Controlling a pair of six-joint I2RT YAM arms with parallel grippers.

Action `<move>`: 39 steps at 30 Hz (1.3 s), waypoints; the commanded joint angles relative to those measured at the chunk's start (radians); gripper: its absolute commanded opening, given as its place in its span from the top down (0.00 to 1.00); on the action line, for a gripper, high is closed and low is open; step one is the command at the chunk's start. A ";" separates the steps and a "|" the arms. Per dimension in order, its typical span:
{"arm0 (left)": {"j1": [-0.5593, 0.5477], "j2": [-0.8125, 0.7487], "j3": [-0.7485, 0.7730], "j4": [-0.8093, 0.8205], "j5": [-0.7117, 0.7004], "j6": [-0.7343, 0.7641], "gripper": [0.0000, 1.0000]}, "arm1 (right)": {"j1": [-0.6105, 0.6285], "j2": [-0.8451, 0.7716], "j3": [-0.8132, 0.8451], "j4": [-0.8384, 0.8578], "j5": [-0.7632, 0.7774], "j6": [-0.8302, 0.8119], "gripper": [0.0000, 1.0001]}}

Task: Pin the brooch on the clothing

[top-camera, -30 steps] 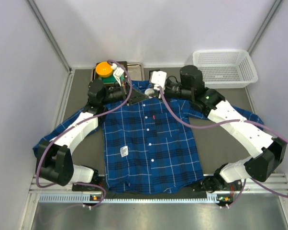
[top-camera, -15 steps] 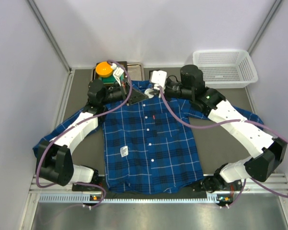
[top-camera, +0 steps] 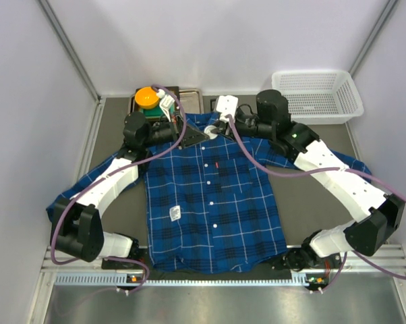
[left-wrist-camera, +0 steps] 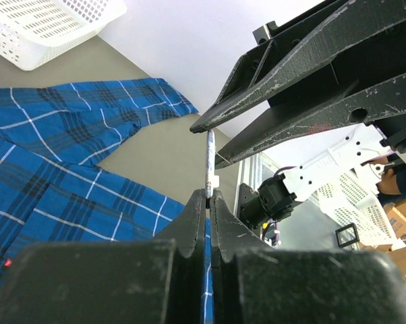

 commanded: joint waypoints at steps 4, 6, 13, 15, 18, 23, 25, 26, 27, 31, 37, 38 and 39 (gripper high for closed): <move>0.003 -0.021 -0.007 0.082 0.002 0.002 1.00 | -0.043 0.028 0.083 0.012 -0.090 0.163 1.00; 0.004 -0.021 -0.007 0.087 0.004 0.002 1.00 | -0.048 0.036 0.090 0.010 -0.110 0.182 1.00; 0.012 -0.015 0.005 0.052 -0.010 0.010 1.00 | -0.056 0.055 0.110 0.004 -0.128 0.217 0.94; 0.012 -0.014 0.026 -0.011 -0.030 0.055 1.00 | -0.054 0.059 0.122 0.004 -0.122 0.215 0.79; 0.016 -0.021 0.049 -0.136 -0.068 0.134 1.00 | -0.056 0.048 0.126 0.006 -0.116 0.205 0.58; 0.021 -0.033 0.055 -0.226 -0.129 0.213 1.00 | -0.056 0.040 0.132 0.006 -0.093 0.252 0.23; 0.021 -0.034 0.055 -0.231 -0.136 0.223 1.00 | -0.056 0.054 0.141 0.001 -0.079 0.287 0.16; 0.021 -0.036 0.058 -0.234 -0.136 0.230 1.00 | -0.056 0.057 0.142 0.000 -0.076 0.289 0.16; 0.021 -0.036 0.062 -0.245 -0.140 0.232 1.00 | -0.053 0.066 0.144 0.000 -0.065 0.289 0.16; 0.021 -0.039 0.065 -0.265 -0.149 0.247 1.00 | -0.019 0.098 0.165 -0.016 0.036 0.297 0.17; 0.021 -0.044 0.066 -0.278 -0.154 0.257 1.00 | 0.042 0.138 0.184 -0.036 0.152 0.263 0.17; 0.021 -0.045 0.066 -0.281 -0.154 0.260 1.00 | 0.047 0.140 0.185 -0.039 0.160 0.261 0.18; 0.021 -0.047 0.065 -0.284 -0.157 0.261 1.00 | 0.046 0.144 0.187 -0.040 0.169 0.277 0.18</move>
